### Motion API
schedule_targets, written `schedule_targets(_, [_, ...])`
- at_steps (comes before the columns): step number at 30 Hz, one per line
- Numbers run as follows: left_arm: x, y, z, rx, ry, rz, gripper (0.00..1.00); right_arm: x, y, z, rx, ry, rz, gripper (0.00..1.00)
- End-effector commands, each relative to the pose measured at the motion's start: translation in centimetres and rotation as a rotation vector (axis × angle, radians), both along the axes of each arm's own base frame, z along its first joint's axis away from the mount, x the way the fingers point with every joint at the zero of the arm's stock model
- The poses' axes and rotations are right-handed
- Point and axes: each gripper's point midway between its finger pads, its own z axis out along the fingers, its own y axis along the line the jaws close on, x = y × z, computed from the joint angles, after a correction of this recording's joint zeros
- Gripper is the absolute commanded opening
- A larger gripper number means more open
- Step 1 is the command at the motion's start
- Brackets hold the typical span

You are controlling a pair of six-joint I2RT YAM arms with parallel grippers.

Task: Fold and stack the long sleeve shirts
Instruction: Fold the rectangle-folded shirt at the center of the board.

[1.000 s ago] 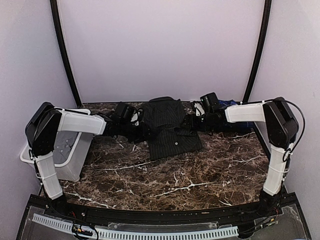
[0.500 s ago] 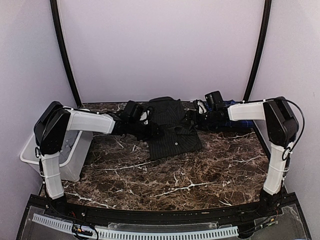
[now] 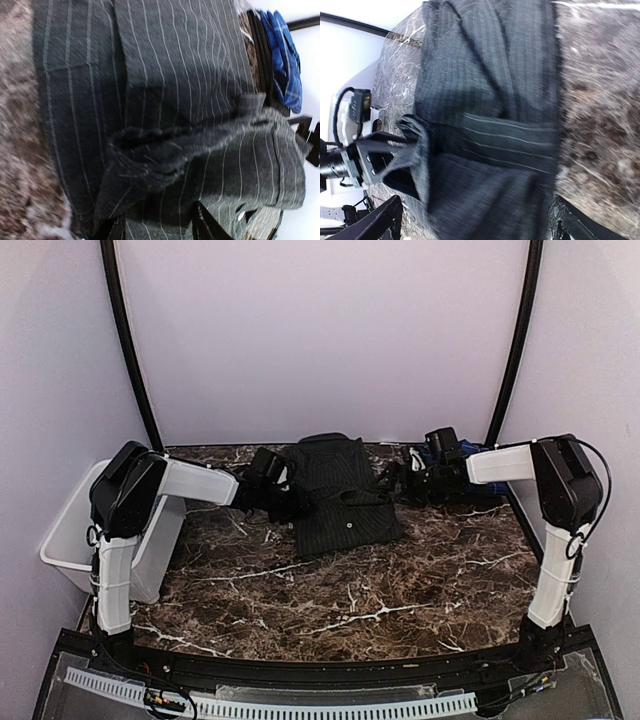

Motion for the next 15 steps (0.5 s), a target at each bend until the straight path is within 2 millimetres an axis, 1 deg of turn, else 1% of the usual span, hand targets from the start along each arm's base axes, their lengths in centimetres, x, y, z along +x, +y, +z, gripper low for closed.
schedule_targets(1, [1.3,1.1,0.0,0.010,0.010,0.063,0.43,0.1,-1.6,2.1,0.051,-0.038,-0.017,0.98])
schedule_targets(4, [1.1,1.1,-0.5,0.015,0.024,0.061,0.43,0.2,-2.4,2.5,0.072,-0.036,-0.029,0.99])
schedule_targets(7, [1.0,0.9,-0.4,0.008,0.026,0.047,0.43,-0.2,-2.4,2.8,0.062,-0.056,-0.020,0.99])
schedule_targets(10, [1.4,0.0,1.6,-0.016,-0.009,-0.001,0.44,-1.4,-2.5,2.2,-0.022,-0.083,-0.014,0.98])
schedule_targets(13, [1.3,-0.7,4.2,-0.051,-0.056,-0.053,0.46,-3.2,-3.0,1.9,-0.090,-0.122,-0.024,0.91])
schedule_targets(14, [0.9,-0.6,5.3,-0.055,-0.060,-0.063,0.47,-3.8,-3.2,1.9,-0.103,-0.135,-0.028,0.88])
schedule_targets(15, [0.6,-0.7,5.9,-0.061,-0.066,-0.082,0.48,-4.3,-3.5,1.6,-0.120,-0.141,-0.034,0.86])
